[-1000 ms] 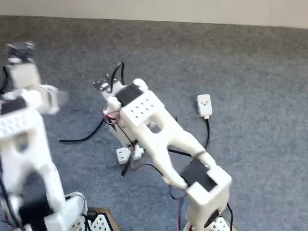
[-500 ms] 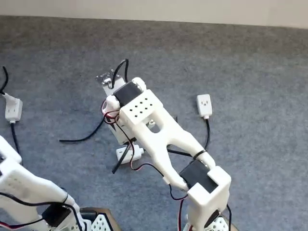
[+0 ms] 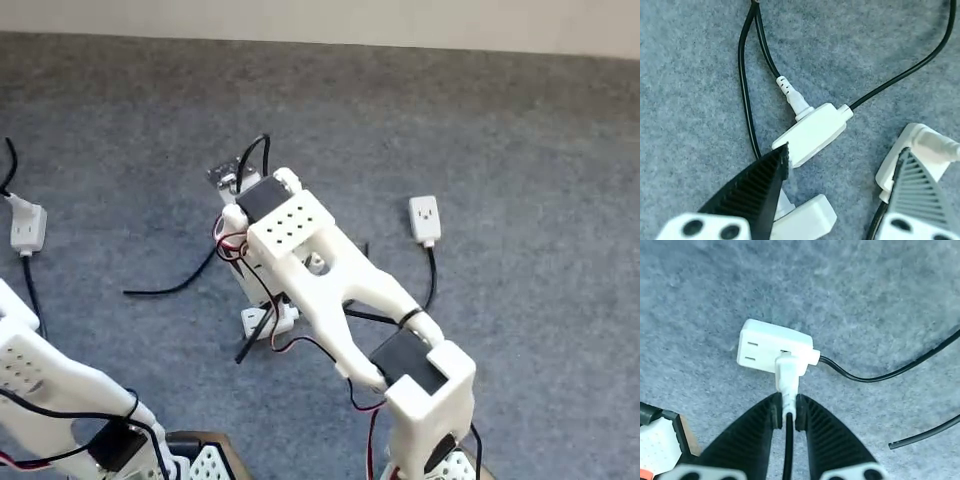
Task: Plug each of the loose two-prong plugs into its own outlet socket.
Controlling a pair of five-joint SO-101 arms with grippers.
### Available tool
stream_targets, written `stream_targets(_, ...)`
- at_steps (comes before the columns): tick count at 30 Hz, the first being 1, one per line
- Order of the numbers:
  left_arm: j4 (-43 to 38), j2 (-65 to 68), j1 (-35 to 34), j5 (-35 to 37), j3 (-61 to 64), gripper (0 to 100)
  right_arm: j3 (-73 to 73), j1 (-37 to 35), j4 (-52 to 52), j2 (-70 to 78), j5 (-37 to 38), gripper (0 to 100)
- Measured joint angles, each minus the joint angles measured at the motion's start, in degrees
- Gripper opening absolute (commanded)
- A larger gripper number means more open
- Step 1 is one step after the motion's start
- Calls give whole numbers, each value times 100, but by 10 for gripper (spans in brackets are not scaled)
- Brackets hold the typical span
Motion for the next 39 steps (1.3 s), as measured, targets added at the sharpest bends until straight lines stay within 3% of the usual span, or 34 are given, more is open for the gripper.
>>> stream_targets(13,0,0,0,0,0,337,-9,0,-44,167,0,5)
stream_targets(26,0,0,0,0,0,337,2224,0,-2207,35,-9,5)
stream_targets(39,114,-44,62,-229,-105,335,2549,0,-2400,18,88,7)
